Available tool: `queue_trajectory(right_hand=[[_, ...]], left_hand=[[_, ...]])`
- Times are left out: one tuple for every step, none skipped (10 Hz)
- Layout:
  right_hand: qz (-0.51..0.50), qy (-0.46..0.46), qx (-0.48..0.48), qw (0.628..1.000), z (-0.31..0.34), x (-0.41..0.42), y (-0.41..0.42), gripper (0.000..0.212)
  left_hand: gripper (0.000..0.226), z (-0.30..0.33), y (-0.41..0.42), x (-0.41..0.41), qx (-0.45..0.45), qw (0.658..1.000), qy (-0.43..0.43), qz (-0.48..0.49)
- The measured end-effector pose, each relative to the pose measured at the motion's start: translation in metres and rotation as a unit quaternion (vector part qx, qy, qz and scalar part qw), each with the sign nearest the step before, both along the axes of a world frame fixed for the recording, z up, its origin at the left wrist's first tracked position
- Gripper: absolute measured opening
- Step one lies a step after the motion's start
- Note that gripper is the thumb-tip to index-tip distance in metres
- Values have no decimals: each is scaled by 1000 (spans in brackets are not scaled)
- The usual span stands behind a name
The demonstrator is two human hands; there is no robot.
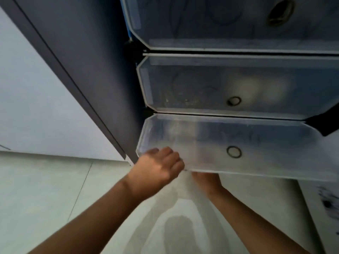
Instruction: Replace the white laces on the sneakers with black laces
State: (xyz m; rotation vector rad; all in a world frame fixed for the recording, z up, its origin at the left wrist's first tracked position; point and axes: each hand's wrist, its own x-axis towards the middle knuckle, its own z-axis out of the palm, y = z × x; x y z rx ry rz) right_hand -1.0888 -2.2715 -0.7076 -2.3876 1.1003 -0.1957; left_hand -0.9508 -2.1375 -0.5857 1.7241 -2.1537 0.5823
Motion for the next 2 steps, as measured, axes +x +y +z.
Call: queue_trajectory(right_hand=[[-22, 25, 27, 999, -25, -41, 4, 38], [-34, 108, 68, 991, -25, -59, -2, 29]], left_hand=[[35, -58, -23, -8, 212, 973, -11, 85], [43, -70, -40, -28, 332, 921, 64, 195]])
